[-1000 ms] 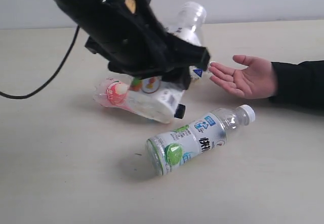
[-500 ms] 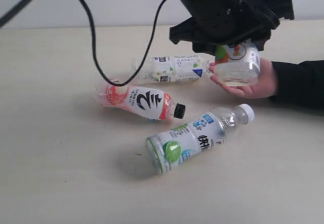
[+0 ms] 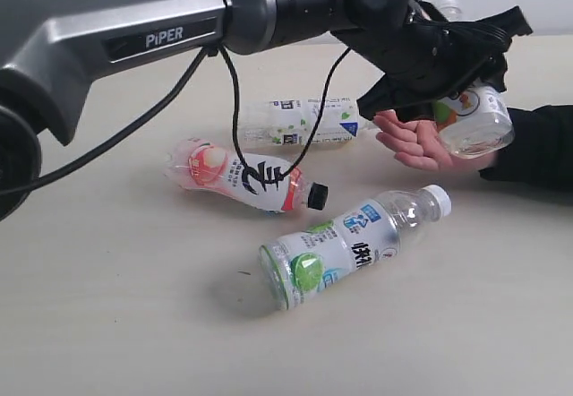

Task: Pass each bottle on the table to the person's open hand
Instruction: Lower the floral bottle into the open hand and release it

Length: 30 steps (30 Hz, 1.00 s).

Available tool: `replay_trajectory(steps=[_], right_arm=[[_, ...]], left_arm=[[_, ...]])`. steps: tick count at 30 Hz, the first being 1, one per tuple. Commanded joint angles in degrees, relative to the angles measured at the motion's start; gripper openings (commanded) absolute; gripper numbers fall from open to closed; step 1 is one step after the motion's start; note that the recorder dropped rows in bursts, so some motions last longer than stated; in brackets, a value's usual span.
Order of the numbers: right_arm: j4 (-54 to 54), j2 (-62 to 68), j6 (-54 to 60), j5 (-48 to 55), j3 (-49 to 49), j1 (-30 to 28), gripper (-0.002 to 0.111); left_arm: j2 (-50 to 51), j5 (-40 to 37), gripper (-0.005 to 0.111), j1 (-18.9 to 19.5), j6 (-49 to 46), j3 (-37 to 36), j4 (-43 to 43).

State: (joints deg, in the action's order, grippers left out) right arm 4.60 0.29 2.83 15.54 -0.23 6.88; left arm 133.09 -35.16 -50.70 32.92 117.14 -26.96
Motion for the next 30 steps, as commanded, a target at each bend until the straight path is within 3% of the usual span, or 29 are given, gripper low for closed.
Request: replay_trajectory(steps=[1, 22, 26, 27, 30], right_arm=[[-0.2, -0.3, 0.1, -0.3, 0.2, -0.3, 0.0], [-0.2, -0.3, 0.1, -0.3, 0.2, -0.3, 0.0], [-0.2, -0.3, 0.1, -0.3, 0.2, -0.3, 0.0], [-0.2, -0.3, 0.1, -0.3, 0.2, -0.3, 0.0], [-0.2, -0.3, 0.1, -0.3, 0.2, -0.3, 0.0]], left_arm=[[1.5, -0.2, 0.0, 2.7, -6.7, 0.5, -10.8], [5.1, -2.0, 0.001, 2.8, -10.2, 0.5, -14.3], [5.4, -2.2, 0.018, 2.8, -10.2, 0.5, -14.3], [5.4, -2.2, 0.034, 2.8, -10.2, 0.5, -14.4], [5.4, -2.1, 0.057, 2.8, -10.2, 0.5, -14.4]])
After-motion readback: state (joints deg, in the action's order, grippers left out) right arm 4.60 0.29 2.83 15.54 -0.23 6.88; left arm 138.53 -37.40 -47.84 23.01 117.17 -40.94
